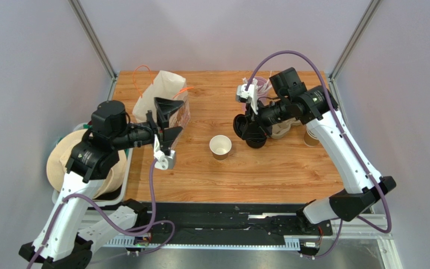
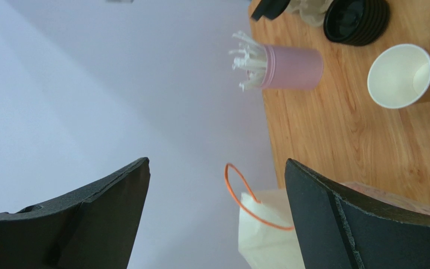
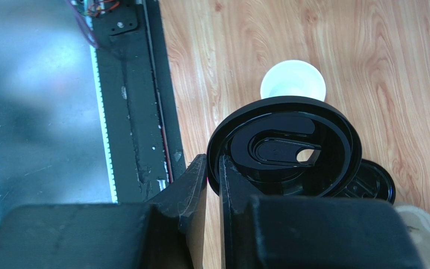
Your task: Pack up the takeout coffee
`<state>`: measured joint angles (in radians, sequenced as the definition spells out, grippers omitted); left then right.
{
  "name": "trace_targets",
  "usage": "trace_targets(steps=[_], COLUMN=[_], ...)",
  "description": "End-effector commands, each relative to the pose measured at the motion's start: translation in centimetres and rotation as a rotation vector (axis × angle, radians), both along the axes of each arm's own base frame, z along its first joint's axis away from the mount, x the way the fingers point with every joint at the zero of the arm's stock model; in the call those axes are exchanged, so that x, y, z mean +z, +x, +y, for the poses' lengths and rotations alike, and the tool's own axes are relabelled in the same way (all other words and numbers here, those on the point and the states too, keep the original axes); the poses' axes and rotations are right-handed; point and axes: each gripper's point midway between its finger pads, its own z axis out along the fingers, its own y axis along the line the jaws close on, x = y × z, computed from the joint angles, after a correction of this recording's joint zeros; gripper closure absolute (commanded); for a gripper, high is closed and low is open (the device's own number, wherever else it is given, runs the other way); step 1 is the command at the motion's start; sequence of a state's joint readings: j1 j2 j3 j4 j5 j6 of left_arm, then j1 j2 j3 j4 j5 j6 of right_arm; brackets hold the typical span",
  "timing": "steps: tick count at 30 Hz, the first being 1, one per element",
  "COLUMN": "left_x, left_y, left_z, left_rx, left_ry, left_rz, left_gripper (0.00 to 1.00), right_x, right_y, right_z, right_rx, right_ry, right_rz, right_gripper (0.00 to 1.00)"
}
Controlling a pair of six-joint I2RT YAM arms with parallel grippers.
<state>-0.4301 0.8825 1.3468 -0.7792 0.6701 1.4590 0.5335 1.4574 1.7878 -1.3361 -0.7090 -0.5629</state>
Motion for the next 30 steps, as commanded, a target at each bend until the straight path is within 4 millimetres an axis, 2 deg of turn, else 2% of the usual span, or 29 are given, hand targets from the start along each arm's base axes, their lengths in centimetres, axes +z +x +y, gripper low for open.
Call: trace_targets(steps=[1,6,10,13,22,30], left_x=[-0.4,-2.0,-2.9,-3.2,-5.1,-6.5], left_y=[-1.1,-1.3,-0.8,-0.7,-2.3,-2.8], left_z=[-4.5,-8.1,-10.8,-12.1,-13.7,-14.4], left_rx=[-0.264,-0.388,-0.448,-0.478,-0.545,-0.569], left_ry=[0.044,0.096,0.126,0.137,0.161,0.183], left_rz=[-0.162,-0.177,-0.173,-0.166,-0.127,-0.084], left_gripper=[0.01,0.01,0.01,0.01,0.04,0.08], right_x=[2.6,2.0,1.2,0.5,-0.5,-0.8], right_y=[-5.2,-7.2,-7.6,-7.7,-7.5,-8.6], right_z=[-1.0,-1.1,-1.0,-1.0,-0.9,-0.6], right_rx=[0.142,0.202,0.22,0.225,0.231,0.279], right_ry=[0.089,0.105,0.102,0.09,0.067,0.047], right_rz=[0.011,0.045,0.071,0.086,0.095,0.088], right_gripper=[0.85,0.85,0.84,0.84,0.84,0.83])
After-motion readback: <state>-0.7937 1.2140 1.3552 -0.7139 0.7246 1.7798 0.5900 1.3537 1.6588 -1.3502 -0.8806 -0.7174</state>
